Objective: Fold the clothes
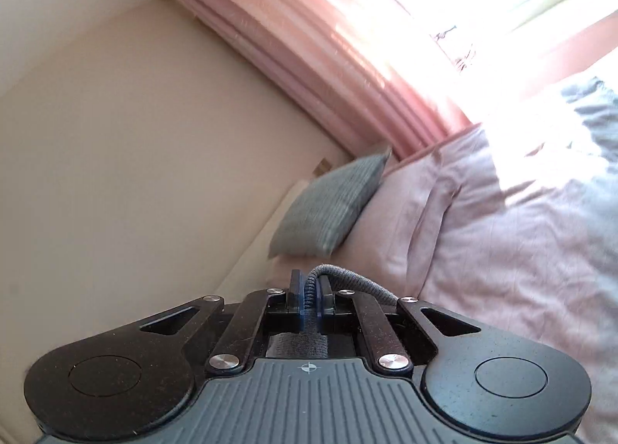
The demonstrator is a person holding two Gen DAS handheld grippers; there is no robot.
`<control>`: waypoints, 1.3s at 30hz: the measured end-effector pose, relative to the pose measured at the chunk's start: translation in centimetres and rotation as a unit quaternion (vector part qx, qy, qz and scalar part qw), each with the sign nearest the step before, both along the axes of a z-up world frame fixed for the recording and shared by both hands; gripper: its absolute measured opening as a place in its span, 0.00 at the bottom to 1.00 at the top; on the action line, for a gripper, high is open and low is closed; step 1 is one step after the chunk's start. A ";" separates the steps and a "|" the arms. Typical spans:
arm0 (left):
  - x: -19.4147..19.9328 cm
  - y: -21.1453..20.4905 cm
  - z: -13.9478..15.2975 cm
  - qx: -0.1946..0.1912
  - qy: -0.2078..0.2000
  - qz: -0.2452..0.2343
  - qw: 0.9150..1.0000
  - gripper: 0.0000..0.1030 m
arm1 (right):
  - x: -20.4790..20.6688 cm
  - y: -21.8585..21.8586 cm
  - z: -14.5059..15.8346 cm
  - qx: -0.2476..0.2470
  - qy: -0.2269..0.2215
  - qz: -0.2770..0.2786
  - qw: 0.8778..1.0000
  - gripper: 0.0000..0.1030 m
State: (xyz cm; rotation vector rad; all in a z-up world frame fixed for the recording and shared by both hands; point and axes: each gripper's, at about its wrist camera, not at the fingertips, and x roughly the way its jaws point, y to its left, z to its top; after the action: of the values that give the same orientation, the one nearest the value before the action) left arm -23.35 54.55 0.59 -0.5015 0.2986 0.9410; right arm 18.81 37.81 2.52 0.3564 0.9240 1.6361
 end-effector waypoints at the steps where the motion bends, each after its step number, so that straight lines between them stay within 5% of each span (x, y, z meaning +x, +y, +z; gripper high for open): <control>1: 1.8 1.7 0.6 0.008 -0.002 -0.003 1.000 0.05 | 1.2 1.4 0.8 -0.004 0.002 -0.030 1.000 0.01; 4: 7.2 6.7 2.1 0.030 0.001 0.000 1.000 0.07 | 4.7 5.7 1.7 -0.040 -0.003 -0.084 0.996 0.05; 5: 8.9 8.3 2.1 0.025 0.014 0.003 1.000 0.14 | 5.6 6.7 1.5 -0.074 -0.020 -0.107 0.991 0.19; 6: 10.3 9.7 1.7 0.017 0.034 0.009 0.999 0.26 | 6.1 7.0 1.2 -0.104 -0.049 -0.147 0.982 0.58; 7: 11.3 10.7 1.0 0.004 0.054 0.018 0.998 0.34 | 6.5 6.2 0.5 -0.122 -0.087 -0.179 0.972 0.73; 8: 11.6 11.3 -0.1 -0.006 0.065 0.014 0.998 0.46 | 6.6 5.4 -0.4 -0.128 -0.111 -0.184 0.968 0.76; 12: 9.1 10.4 -7.7 -0.052 0.120 0.006 0.991 0.46 | 6.0 -0.2 -7.3 -0.189 -0.129 -0.144 0.963 0.76; 14: 6.0 9.0 -12.6 -0.102 0.147 0.006 0.984 0.46 | 4.3 -4.6 -13.7 -0.242 -0.127 -0.102 0.957 0.76; 19: -3.1 0.0 -24.5 -0.246 0.206 -0.016 0.947 0.44 | -1.4 -15.1 -27.4 -0.390 -0.122 -0.003 0.913 0.74; 22: -7.2 -6.4 -28.9 -0.317 0.201 -0.016 0.927 0.44 | -3.1 -17.2 -31.2 -0.400 -0.123 0.023 0.908 0.71; 26: -9.5 -12.5 -31.5 -0.377 0.145 -0.023 0.914 0.45 | -2.6 -16.8 -32.4 -0.367 -0.097 0.012 0.925 0.69; 28: -9.6 -14.3 -32.6 -0.394 0.124 -0.029 0.910 0.51 | -2.3 -16.3 -32.9 -0.357 -0.098 0.016 0.929 0.56; 30: -9.3 -15.7 -33.3 -0.380 0.126 -0.024 0.916 0.53 | -2.2 -16.1 -33.6 -0.358 -0.085 0.019 0.930 0.13; 32: -9.1 -16.5 -33.3 -0.362 0.131 -0.019 0.922 0.52 | -2.6 -16.6 -33.5 -0.351 -0.072 0.015 0.933 0.06; 34: -9.3 -16.9 -33.0 -0.362 0.127 -0.007 0.924 0.40 | -3.0 -18.0 -32.7 -0.341 -0.057 0.003 0.938 0.03; 35: -9.4 -17.0 -32.9 -0.372 0.125 -0.012 0.920 0.10 | -3.3 -18.9 -32.3 -0.339 -0.046 -0.005 0.940 0.02; 36: -9.5 -17.1 -32.6 -0.376 0.127 -0.012 0.918 0.02 | -3.6 -20.2 -31.6 -0.337 -0.035 -0.012 0.941 0.02; 39: -10.3 -17.2 -29.9 -0.348 0.137 -0.026 0.927 0.02 | -4.1 -24.8 -28.7 -0.327 -0.008 -0.027 0.945 0.01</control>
State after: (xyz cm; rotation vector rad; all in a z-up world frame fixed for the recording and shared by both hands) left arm -33.61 37.33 -29.27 -1.0080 0.9144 0.8377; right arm 14.68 13.00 -26.14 -0.0913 1.3649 1.1903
